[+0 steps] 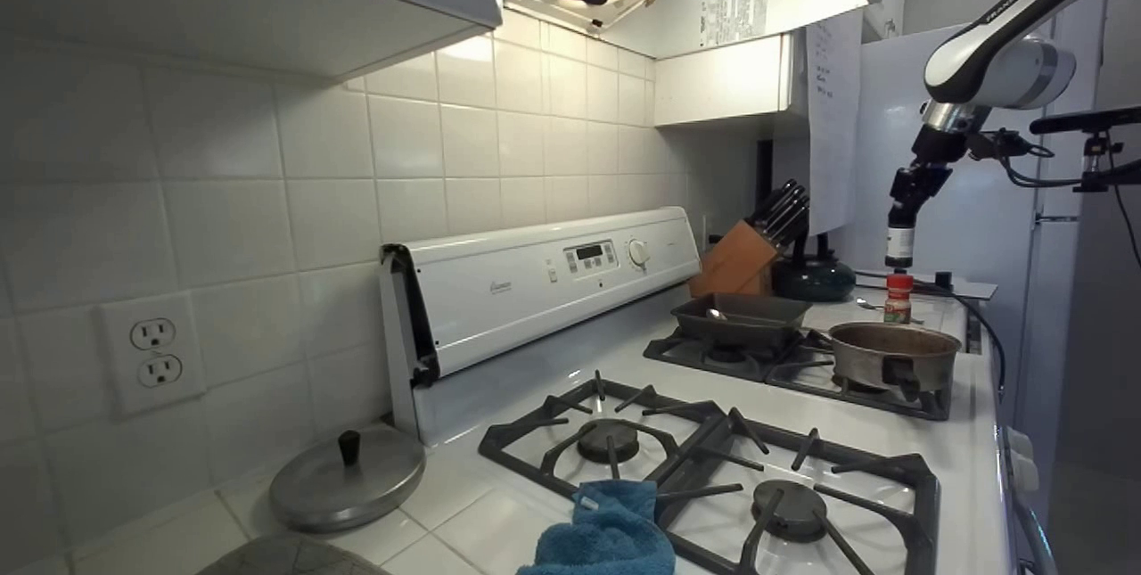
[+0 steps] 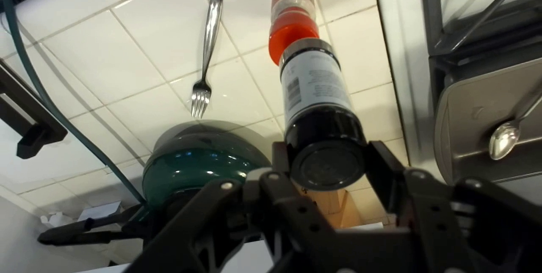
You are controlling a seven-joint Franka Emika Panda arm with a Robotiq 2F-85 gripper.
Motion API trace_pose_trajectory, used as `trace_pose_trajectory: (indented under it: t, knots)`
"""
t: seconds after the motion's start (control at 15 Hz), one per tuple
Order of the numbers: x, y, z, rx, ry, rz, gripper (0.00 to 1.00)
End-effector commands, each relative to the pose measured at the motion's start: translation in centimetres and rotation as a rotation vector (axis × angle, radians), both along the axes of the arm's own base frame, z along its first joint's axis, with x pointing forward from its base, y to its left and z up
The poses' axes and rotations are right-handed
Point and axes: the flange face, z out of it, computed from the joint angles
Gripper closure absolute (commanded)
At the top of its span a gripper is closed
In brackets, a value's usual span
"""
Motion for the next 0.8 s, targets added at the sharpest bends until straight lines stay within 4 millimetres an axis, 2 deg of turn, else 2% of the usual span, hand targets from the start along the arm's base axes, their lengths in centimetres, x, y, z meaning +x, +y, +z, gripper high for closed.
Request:
trace_pose_trajectory:
  t: [0.0, 0.73]
  knots:
    - [-1.15, 0.2, 0.24, 0.015, -0.019, -0.021, 0.76]
    - [-1.09, -0.63, -0.54, 0.058, -0.035, -0.057, 0.76]
